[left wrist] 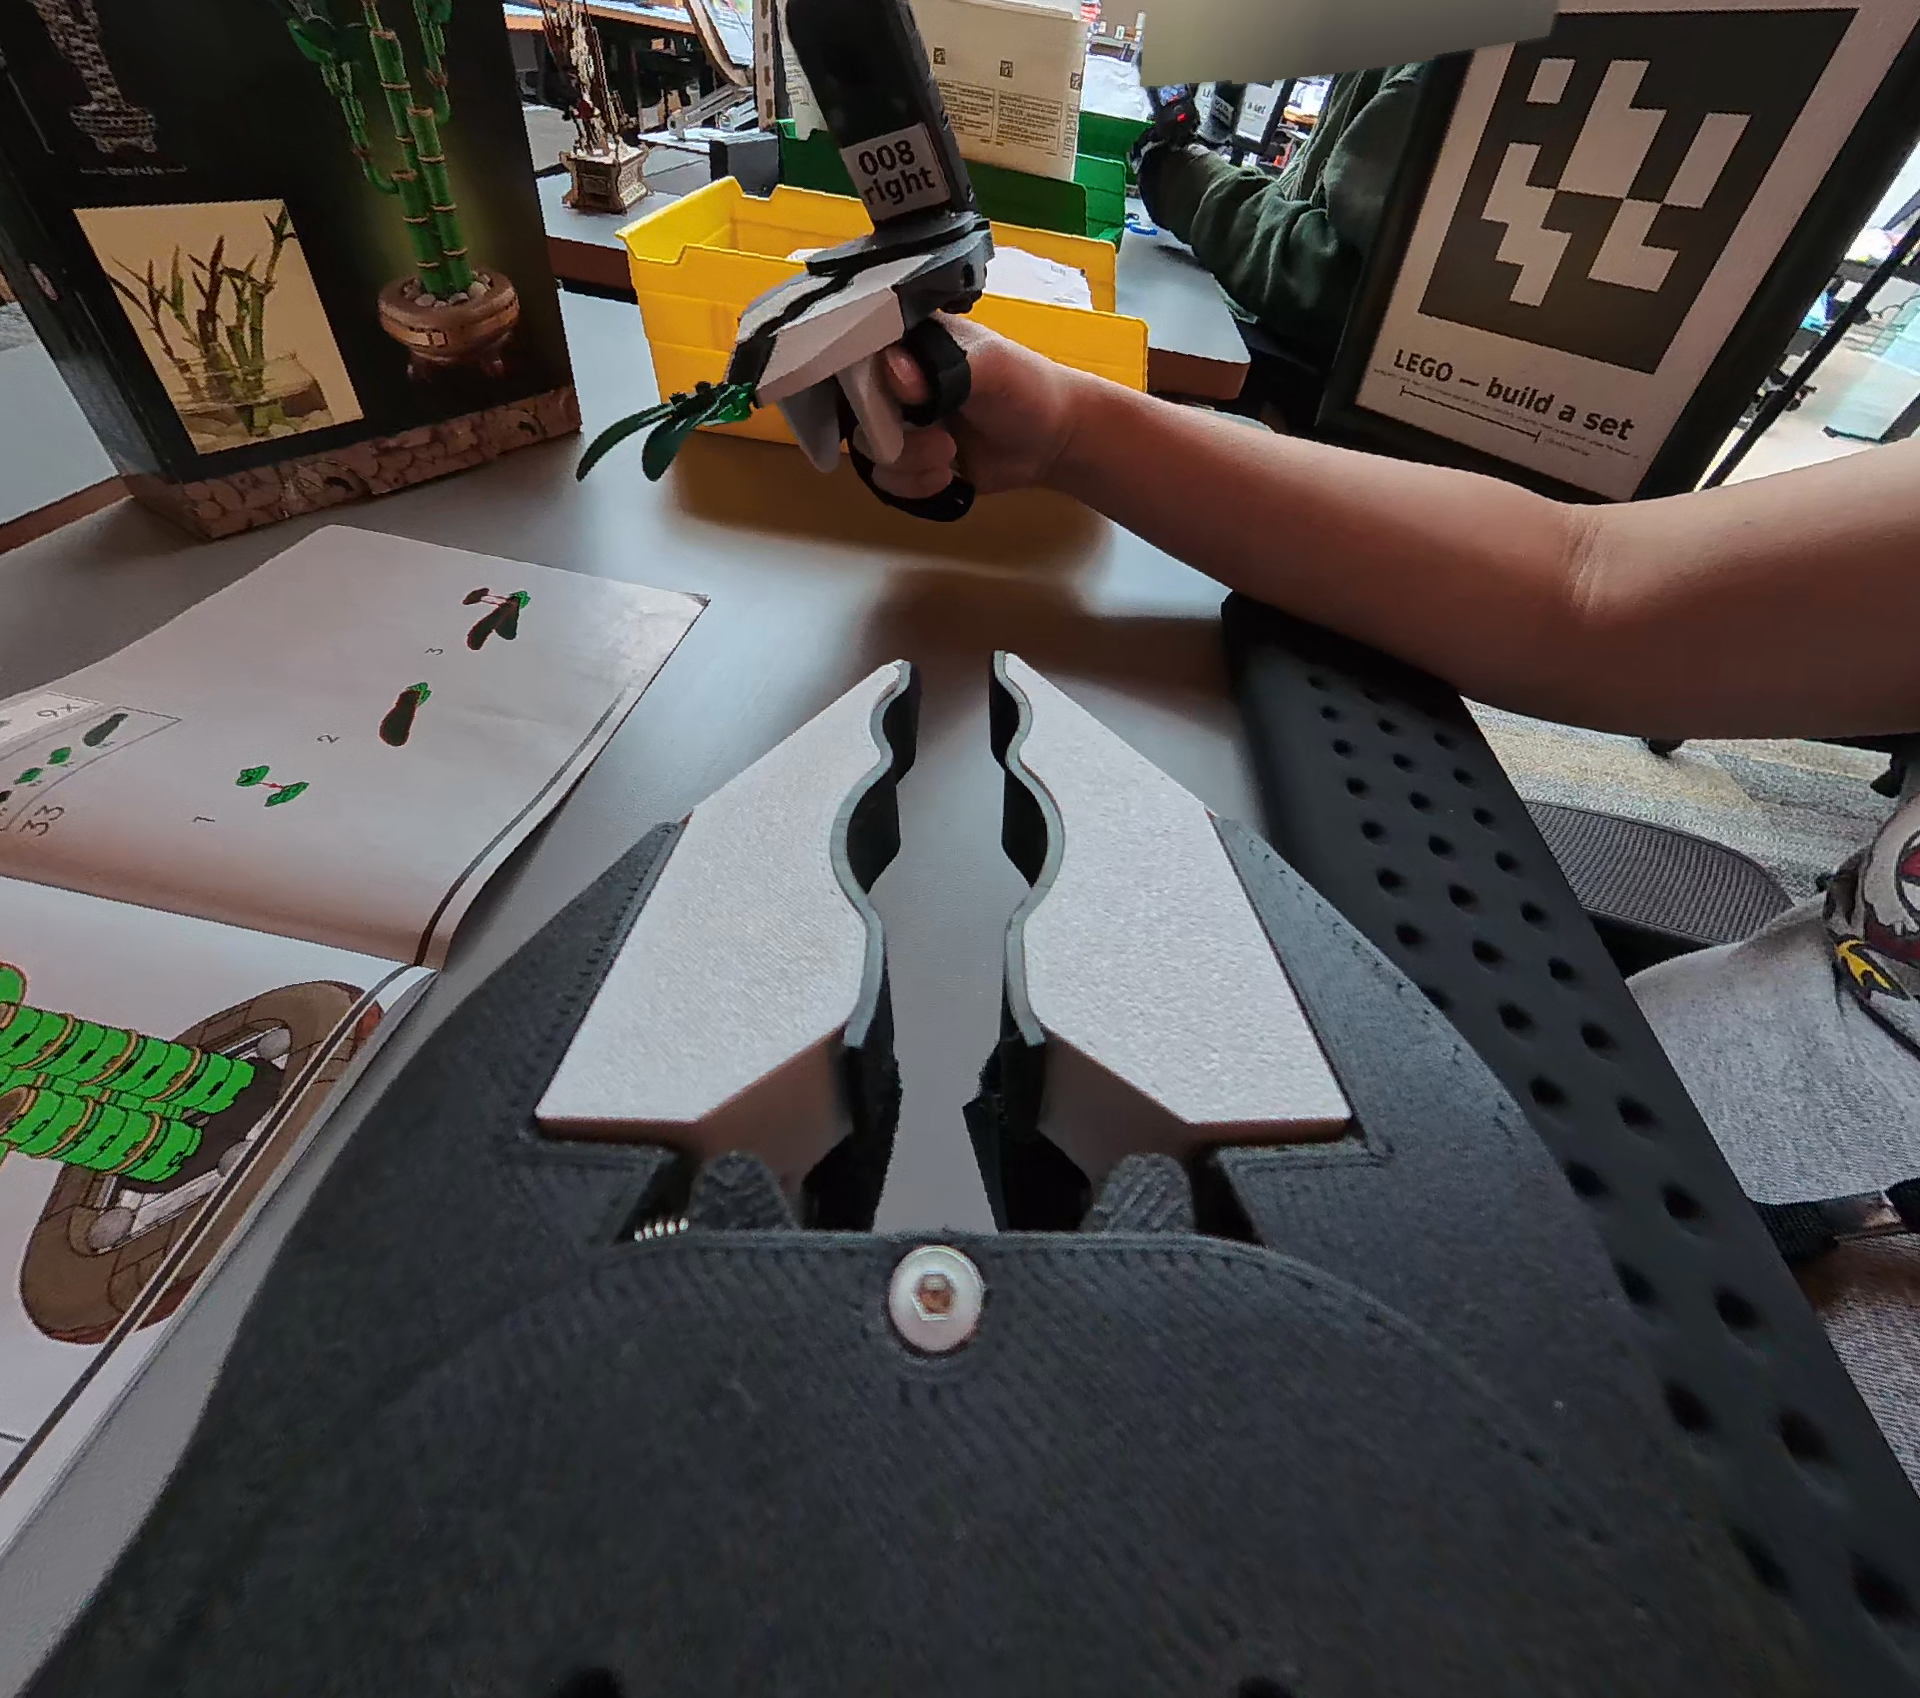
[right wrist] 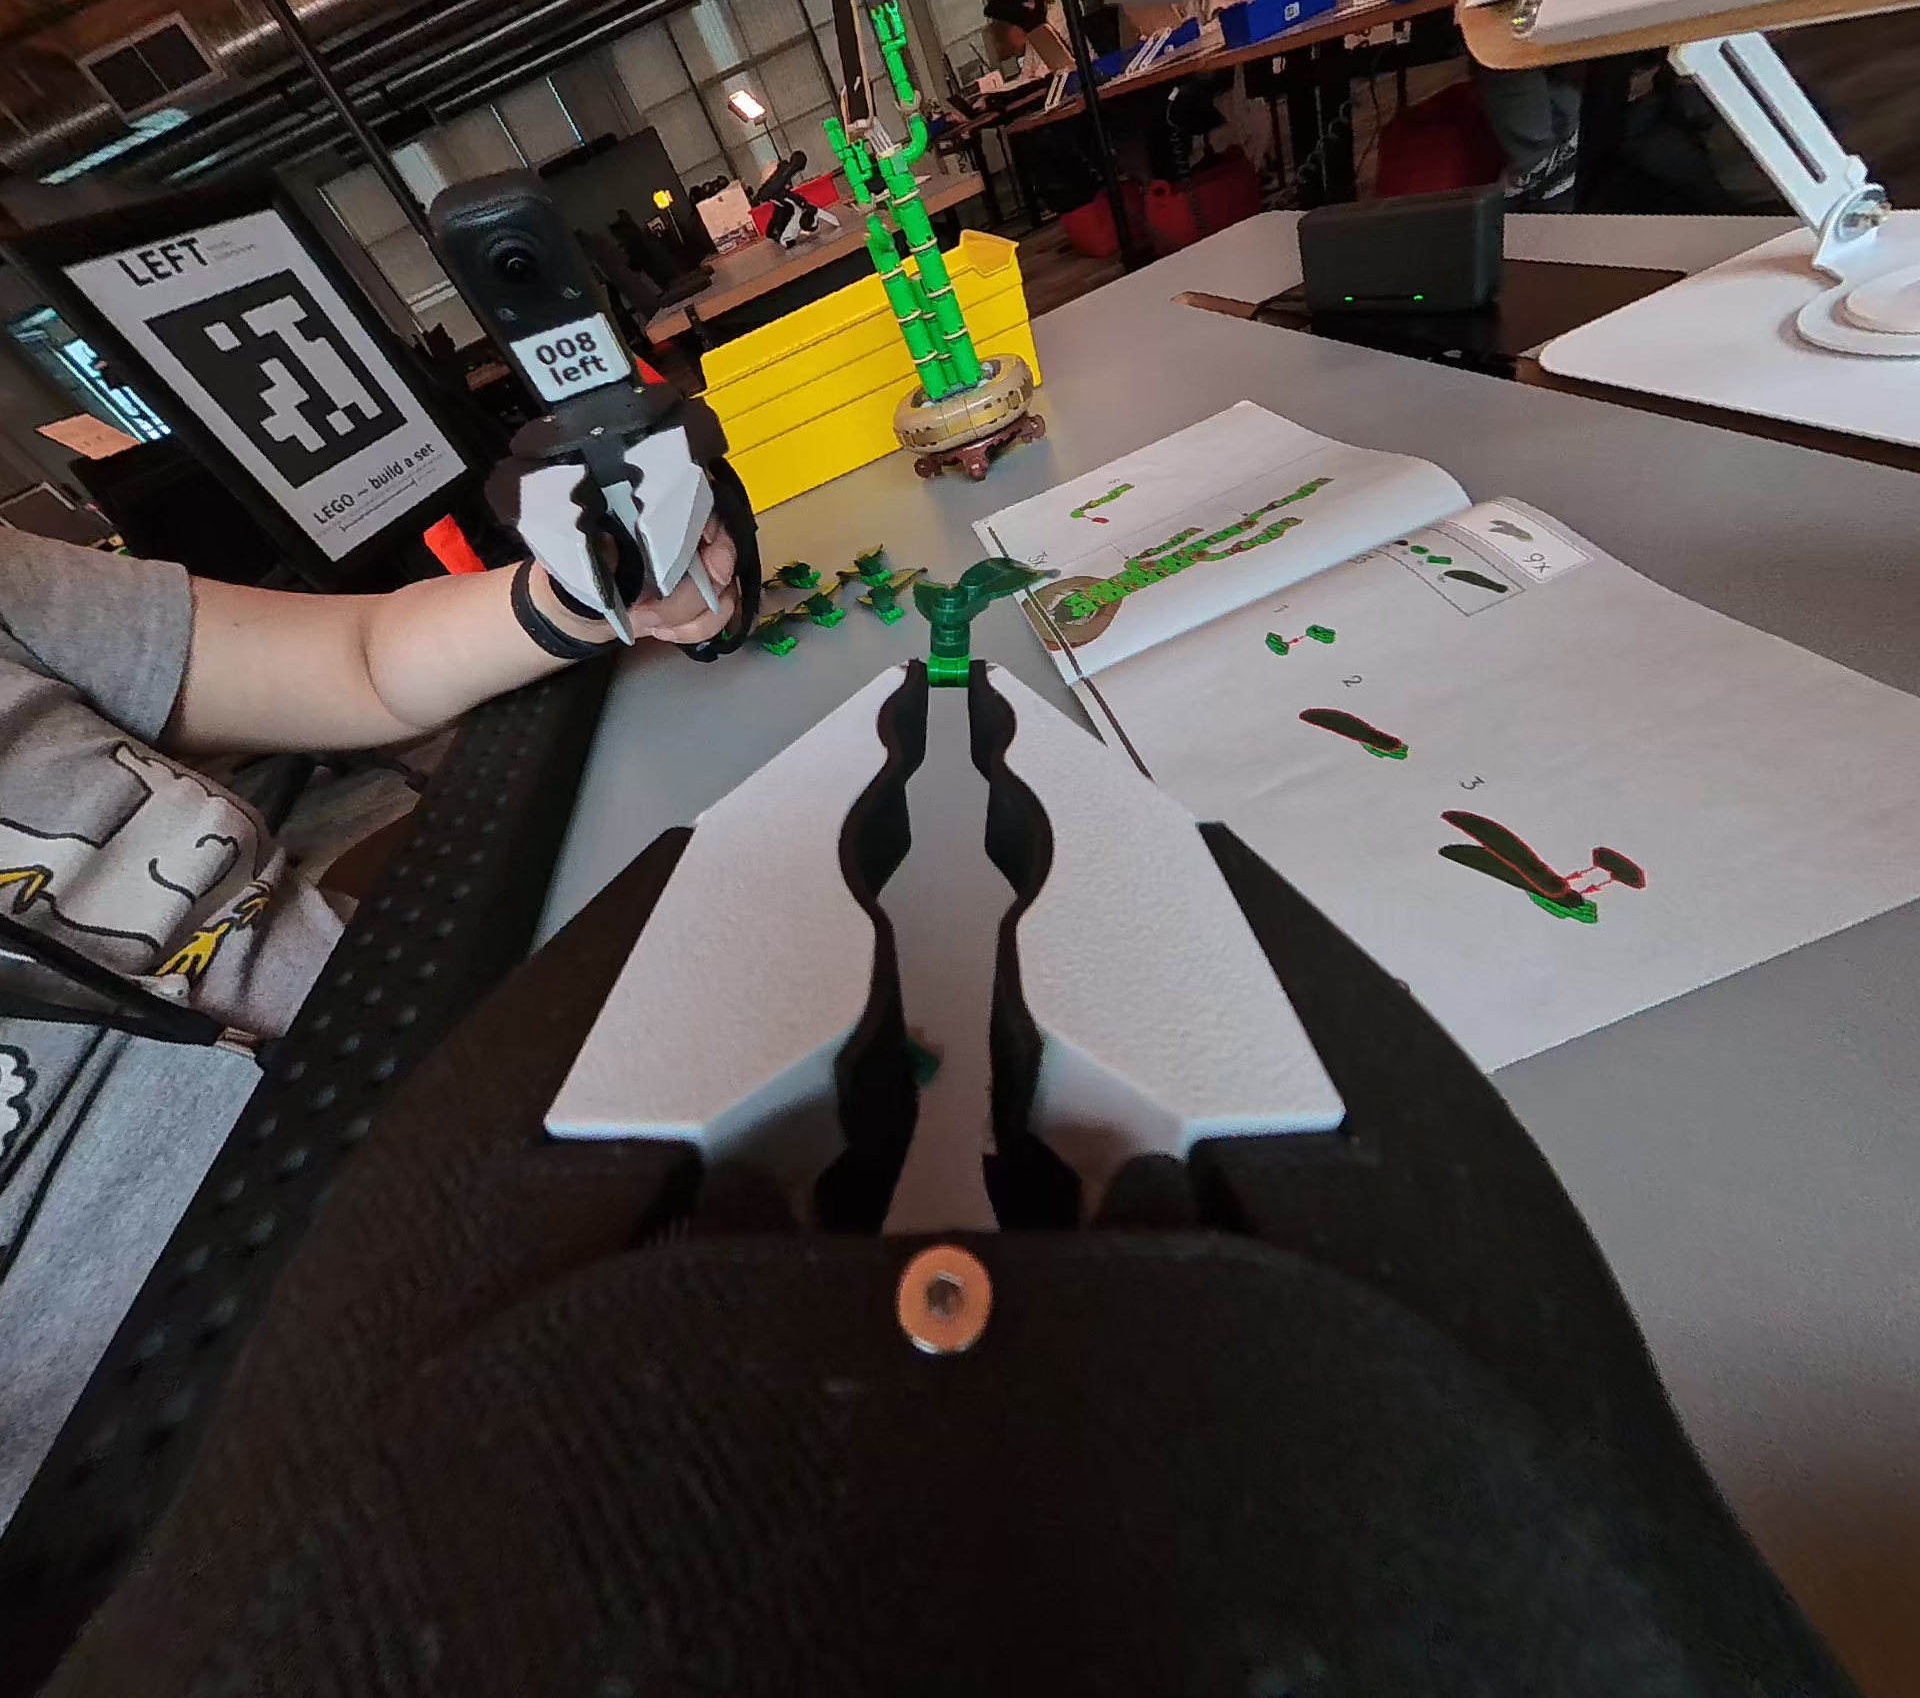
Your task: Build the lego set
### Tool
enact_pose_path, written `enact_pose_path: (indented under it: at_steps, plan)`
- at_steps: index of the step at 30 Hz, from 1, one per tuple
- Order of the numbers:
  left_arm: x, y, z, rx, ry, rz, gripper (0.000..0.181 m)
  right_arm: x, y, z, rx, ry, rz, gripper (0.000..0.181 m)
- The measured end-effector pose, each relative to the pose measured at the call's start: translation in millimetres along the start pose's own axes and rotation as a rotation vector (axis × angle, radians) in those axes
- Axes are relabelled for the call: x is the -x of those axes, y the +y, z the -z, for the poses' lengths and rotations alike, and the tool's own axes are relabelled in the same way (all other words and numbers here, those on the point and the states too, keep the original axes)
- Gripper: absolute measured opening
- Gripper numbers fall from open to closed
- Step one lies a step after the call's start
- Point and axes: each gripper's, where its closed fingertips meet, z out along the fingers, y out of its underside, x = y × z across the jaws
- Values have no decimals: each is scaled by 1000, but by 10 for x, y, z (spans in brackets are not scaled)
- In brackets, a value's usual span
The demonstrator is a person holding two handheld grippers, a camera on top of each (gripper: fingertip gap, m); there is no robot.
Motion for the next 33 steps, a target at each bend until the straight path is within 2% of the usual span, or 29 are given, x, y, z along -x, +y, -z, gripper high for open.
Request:
enact_pose_path:
  at_steps: [10,16,33]
  plan:
    - [6,24,-8,12,-1,3,11,243,-91,-139,6,-31,160,6]
    - [14,34,-9,17,-4,4,11,472,-283,-227,-30,-12,283,6]
    - [3,41,-15,24,-3,-3,11,519,-277,-254,-27,-29,287,6]
